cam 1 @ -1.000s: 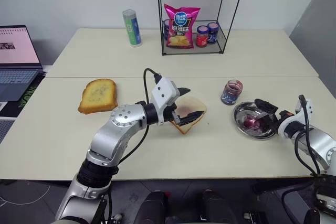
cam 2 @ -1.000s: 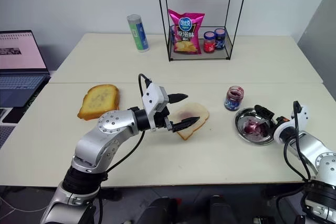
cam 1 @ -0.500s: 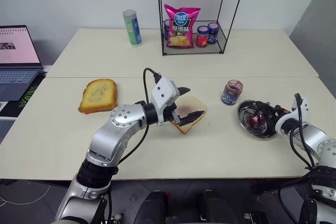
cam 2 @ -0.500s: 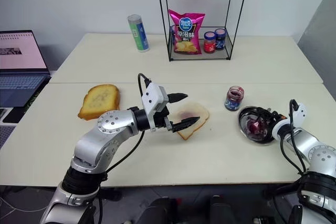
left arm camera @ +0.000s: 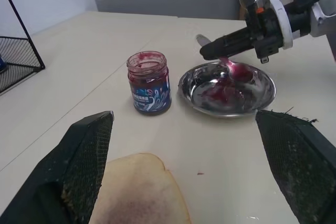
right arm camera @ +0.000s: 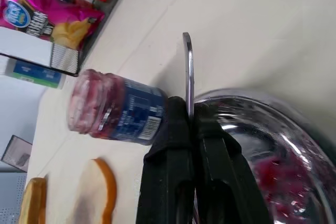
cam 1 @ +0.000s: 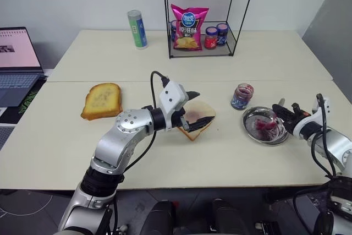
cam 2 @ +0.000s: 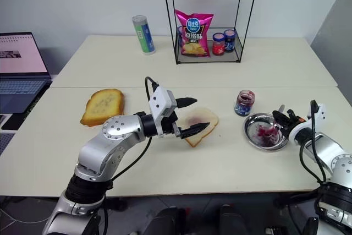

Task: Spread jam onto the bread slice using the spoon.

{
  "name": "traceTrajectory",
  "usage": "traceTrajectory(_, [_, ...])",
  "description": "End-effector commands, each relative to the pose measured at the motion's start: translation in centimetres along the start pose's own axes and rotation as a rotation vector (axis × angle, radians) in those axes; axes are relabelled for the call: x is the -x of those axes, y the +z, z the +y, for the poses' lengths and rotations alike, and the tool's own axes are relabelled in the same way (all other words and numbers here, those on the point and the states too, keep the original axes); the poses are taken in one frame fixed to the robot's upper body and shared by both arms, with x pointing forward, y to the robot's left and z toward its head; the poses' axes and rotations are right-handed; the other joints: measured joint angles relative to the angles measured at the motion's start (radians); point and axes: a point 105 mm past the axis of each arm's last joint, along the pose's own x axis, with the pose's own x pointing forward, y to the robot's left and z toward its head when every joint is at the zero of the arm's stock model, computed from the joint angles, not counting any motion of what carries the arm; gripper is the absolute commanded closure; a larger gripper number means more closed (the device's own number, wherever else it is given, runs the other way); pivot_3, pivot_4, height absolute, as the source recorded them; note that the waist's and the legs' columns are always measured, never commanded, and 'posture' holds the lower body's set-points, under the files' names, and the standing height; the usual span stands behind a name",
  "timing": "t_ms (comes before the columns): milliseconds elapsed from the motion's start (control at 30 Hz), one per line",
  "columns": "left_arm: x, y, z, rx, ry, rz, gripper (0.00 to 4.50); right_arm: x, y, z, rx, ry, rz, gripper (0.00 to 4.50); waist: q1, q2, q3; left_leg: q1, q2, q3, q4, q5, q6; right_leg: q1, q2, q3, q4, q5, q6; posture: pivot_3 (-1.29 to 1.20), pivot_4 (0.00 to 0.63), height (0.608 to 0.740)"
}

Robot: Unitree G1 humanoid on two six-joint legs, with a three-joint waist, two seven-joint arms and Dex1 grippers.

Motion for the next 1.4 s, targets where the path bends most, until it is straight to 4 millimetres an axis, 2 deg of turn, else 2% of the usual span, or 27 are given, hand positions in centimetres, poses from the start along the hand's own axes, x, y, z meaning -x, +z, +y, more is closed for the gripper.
traceTrajectory(33, [0.0,1.2,0.0,-0.031,-0.010,-0.043,0.00,1.6,2.8,3.8,0.094,0.119,-0.080,4.49,0.000,0.000,0.000,0.000,0.000,0.000,0.000,0.000,0.000,0.000,0.000,0.000,0.000,0.000,0.000,0.00,0.150,0.740])
traceTrajectory(133, [0.0,1.2,0.1,-0.030,-0.017,-0.044,0.00,1.9,3.3,7.3,0.287,0.202,-0.089,4.49,0.000,0.001,0.001,0.000,0.000,0.000,0.000,0.000,0.000,0.000,0.000,0.000,0.000,0.000,0.000,0.00,0.150,0.740])
traceTrajectory(233, [-0.3,1.4,0.2,-0.023,-0.026,-0.055,0.00,1.3,4.1,9.7,0.421,0.232,-0.158,4.49,-0.003,0.000,0.001,0.000,0.001,0.001,0.000,0.000,0.000,-0.001,0.000,0.000,0.000,0.000,0.000,0.00,0.150,0.740])
traceTrajectory(300, [-0.3,1.6,0.4,-0.019,-0.024,-0.063,0.00,0.7,4.4,10.9,0.512,0.237,-0.202,4.49,-0.002,0.000,0.001,0.000,0.001,0.000,0.000,0.000,0.000,-0.001,0.001,-0.001,0.000,0.000,0.000,0.00,0.150,0.740])
traceTrajectory(367, [-0.5,1.8,0.7,-0.020,-0.021,-0.070,0.00,-0.3,4.2,12.3,0.688,0.246,-0.241,4.49,-0.002,0.000,0.001,0.000,0.001,0.000,0.000,0.000,0.000,-0.001,0.001,-0.001,0.000,0.000,0.000,0.00,0.150,0.740])
traceTrajectory(433, [-0.7,1.9,0.8,-0.020,-0.015,-0.077,0.00,-1.5,4.2,12.9,0.770,0.239,-0.284,4.49,-0.002,0.000,0.001,-0.001,0.001,0.000,0.000,0.000,0.000,-0.001,0.001,-0.001,-0.001,0.000,0.000,0.00,0.150,0.740])
traceTrajectory(600, [-0.9,2.2,0.9,-0.029,-0.016,-0.083,0.00,-4.6,3.5,13.4,0.888,0.247,-0.354,4.49,-0.001,0.000,0.001,-0.002,0.000,0.001,0.000,0.000,0.000,-0.003,0.000,0.000,-0.001,0.001,0.001,0.00,0.150,0.740])
traceTrajectory(900, [-0.1,2.3,0.9,-0.035,0.022,-0.073,0.00,-8.1,2.9,13.2,0.879,0.233,-0.430,4.49,-0.003,0.000,0.001,-0.002,0.000,0.001,0.000,0.000,0.000,-0.004,0.000,0.001,0.000,0.003,-0.003,0.00,0.150,0.740])
traceTrajectory(1167, [0.3,2.4,0.9,-0.035,0.041,-0.067,0.00,-9.0,0.8,12.6,0.864,0.240,-0.401,4.49,-0.003,0.000,0.001,-0.002,0.000,0.001,0.000,0.000,0.000,-0.004,0.000,0.001,0.001,0.004,-0.004,0.00,0.150,0.740])
traceTrajectory(1400, [0.6,2.3,0.9,-0.030,0.050,-0.060,0.00,-8.5,0.2,11.7,0.863,0.224,-0.386,4.49,-0.003,0.000,0.001,-0.002,0.000,0.001,0.000,0.000,0.000,-0.004,0.000,0.001,0.001,0.004,-0.004,0.00,0.150,0.740])
